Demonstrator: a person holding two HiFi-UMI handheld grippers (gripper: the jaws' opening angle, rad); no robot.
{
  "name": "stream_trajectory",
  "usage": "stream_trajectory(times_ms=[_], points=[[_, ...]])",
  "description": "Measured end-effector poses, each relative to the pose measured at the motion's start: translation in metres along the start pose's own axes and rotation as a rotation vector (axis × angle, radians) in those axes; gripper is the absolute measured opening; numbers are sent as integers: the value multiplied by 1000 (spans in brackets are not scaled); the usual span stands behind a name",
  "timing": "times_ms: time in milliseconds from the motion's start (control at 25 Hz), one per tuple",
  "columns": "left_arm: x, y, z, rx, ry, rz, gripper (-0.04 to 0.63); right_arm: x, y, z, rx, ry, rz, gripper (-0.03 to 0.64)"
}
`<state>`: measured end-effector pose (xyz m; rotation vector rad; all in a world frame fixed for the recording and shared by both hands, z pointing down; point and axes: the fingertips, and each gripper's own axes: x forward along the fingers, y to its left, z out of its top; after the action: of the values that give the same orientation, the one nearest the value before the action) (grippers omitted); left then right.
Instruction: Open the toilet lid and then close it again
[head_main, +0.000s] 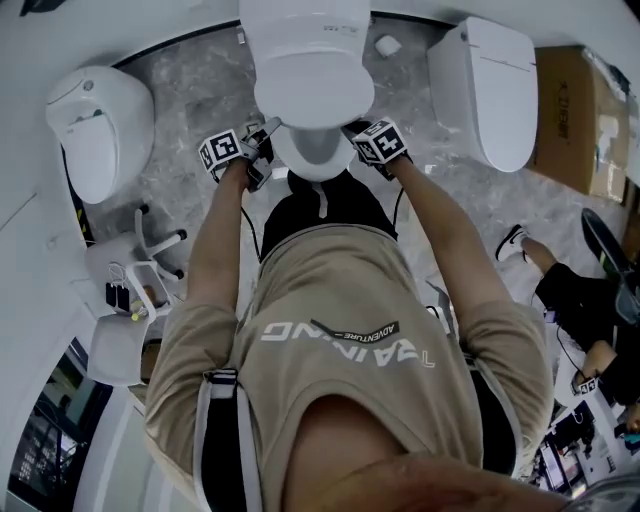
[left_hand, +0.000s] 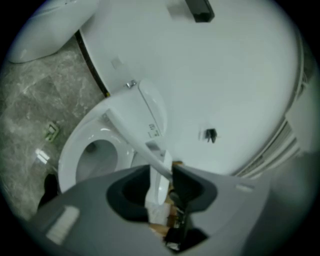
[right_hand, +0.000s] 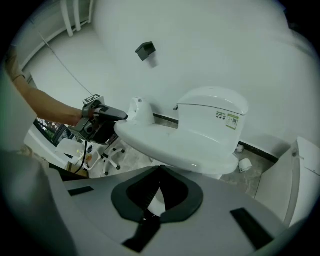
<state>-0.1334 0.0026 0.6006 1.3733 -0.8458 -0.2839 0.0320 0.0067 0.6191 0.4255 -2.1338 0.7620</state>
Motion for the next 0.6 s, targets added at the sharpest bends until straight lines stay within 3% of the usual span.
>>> stream_trajectory(times_ms=[120, 280, 400, 600], points=[[-2, -7, -10, 41, 33, 12, 94, -5, -9, 5, 12, -15, 24, 9], [5, 8, -31, 209, 174, 192, 5, -7, -12, 13, -23, -13, 55, 9], [17, 6, -40, 281, 240, 261, 5, -9, -11, 20, -31, -18, 72, 9], [43, -12, -33, 346, 256, 306, 5, -11, -17, 39, -37, -37, 85, 9]])
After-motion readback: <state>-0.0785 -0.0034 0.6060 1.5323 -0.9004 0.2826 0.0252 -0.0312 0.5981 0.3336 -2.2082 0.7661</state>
